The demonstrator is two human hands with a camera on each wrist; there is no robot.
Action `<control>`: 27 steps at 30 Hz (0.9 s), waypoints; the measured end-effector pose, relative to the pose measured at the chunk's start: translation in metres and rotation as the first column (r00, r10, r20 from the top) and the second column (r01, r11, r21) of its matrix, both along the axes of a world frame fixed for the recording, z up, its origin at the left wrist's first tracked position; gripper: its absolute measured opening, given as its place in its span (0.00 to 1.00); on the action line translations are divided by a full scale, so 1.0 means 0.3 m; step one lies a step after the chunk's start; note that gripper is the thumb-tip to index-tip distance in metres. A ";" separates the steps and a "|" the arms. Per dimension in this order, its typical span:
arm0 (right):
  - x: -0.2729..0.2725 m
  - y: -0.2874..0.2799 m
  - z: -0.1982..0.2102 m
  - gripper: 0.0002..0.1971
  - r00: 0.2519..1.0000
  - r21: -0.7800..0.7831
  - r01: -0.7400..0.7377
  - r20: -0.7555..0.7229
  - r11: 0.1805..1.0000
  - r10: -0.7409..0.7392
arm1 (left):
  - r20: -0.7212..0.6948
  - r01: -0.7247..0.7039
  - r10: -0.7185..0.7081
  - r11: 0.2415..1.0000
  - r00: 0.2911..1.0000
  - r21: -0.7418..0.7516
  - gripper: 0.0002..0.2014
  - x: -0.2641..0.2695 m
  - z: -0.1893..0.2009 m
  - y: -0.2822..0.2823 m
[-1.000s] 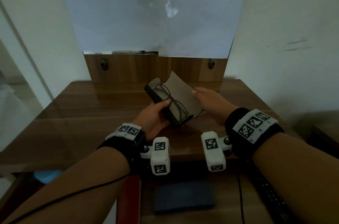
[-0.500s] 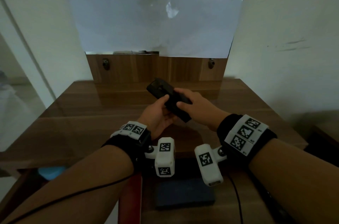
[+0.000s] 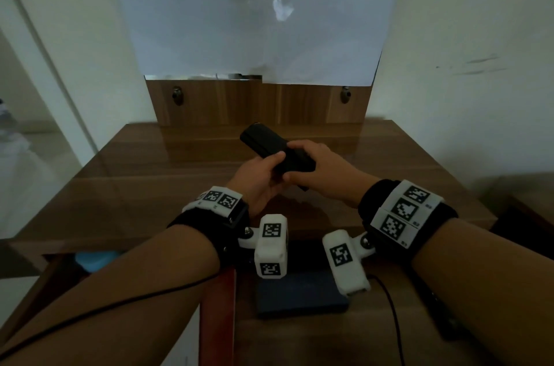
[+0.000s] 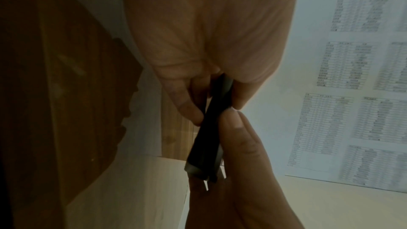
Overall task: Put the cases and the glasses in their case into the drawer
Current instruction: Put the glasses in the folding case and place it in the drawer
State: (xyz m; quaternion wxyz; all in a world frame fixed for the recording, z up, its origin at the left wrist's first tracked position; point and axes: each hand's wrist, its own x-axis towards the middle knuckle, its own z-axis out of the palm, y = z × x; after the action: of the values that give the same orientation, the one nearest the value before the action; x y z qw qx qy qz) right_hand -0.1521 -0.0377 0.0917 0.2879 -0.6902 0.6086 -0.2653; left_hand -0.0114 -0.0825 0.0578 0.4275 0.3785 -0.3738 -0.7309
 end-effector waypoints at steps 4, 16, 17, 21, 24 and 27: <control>0.001 0.034 0.011 0.35 0.997 0.006 0.033 0.076 0.999 -0.034 | 0.014 0.001 -0.001 1.000 1.000 0.000 0.17 0.008 0.014 0.026; -0.082 0.152 0.026 0.35 0.998 0.276 -0.060 0.031 0.959 0.053 | 0.160 0.006 -0.007 1.000 0.987 0.003 0.18 0.103 -0.004 0.115; -0.100 0.166 0.025 0.35 0.997 0.309 -0.078 0.027 0.948 0.073 | 0.208 0.010 -0.009 1.000 0.978 0.000 0.17 0.124 -0.006 0.120; -0.151 0.229 0.002 0.30 0.989 0.453 -0.143 0.034 0.880 0.144 | 0.391 0.130 -0.130 0.991 0.911 0.026 0.14 0.191 -0.033 0.164; -0.169 0.263 -0.036 0.28 0.986 0.556 -0.150 0.026 0.818 0.163 | 0.531 0.270 -0.270 0.960 0.803 0.080 0.14 0.222 -0.063 0.202; -0.177 0.287 -0.086 0.21 0.984 0.634 -0.130 -0.009 0.763 0.175 | 0.591 0.386 -0.402 0.908 0.700 0.161 0.16 0.248 -0.087 0.234</control>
State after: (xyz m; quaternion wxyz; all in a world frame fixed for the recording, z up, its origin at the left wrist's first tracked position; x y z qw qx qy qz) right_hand -0.2053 0.0483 0.0660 0.5021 -0.6097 0.6134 0.0016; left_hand 0.0630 -0.0123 0.0318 0.1124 0.5107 -0.5548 -0.6472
